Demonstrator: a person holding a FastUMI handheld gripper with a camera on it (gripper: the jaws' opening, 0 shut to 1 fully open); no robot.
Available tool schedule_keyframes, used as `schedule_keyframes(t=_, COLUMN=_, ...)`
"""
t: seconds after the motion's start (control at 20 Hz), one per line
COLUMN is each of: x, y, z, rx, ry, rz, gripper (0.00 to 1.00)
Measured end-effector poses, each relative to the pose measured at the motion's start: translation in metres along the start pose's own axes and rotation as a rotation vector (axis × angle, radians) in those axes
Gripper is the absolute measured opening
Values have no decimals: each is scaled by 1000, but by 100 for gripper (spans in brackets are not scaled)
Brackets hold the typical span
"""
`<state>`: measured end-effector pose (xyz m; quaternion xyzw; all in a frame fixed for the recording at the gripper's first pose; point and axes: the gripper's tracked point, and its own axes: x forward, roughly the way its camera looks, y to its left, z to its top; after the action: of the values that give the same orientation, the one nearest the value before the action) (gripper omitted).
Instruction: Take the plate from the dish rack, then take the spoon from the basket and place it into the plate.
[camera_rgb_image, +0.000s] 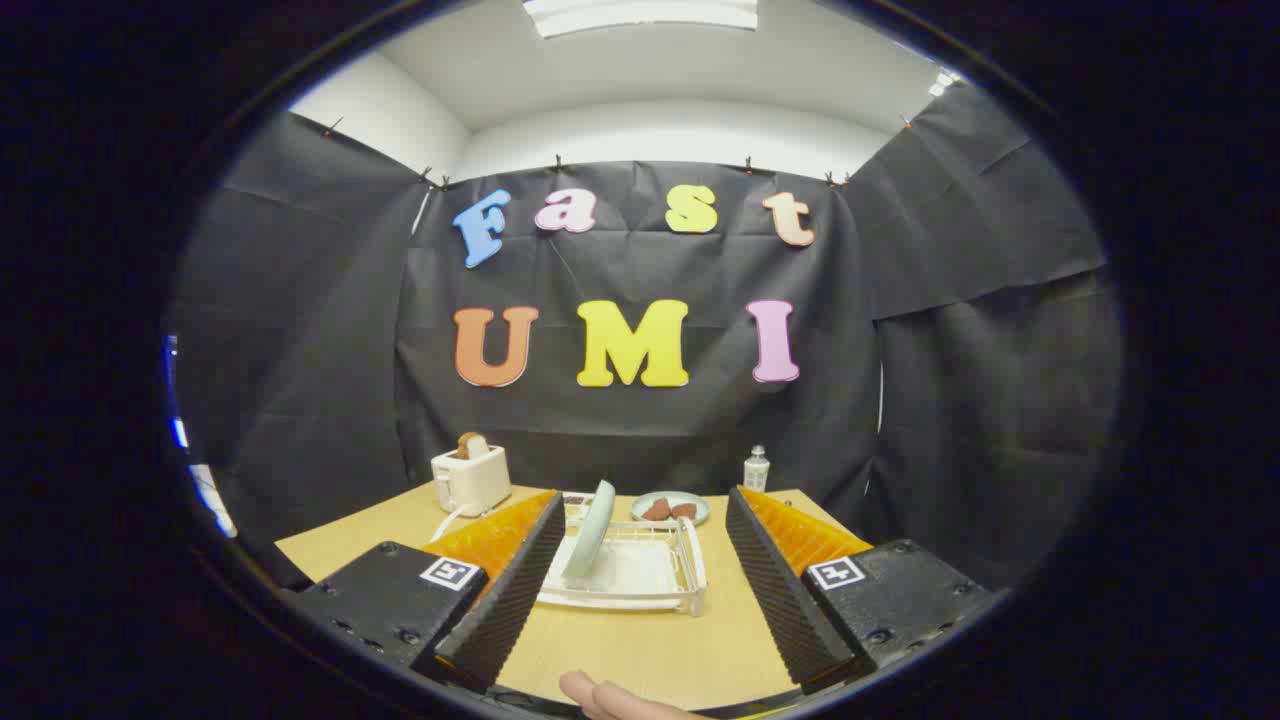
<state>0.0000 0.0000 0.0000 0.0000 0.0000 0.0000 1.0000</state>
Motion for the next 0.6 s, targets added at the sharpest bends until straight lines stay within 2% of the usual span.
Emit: schedule_keyframes(t=0.6, x=-3, y=-6, z=-24, rx=10, ry=81, rz=-3, gripper=100)
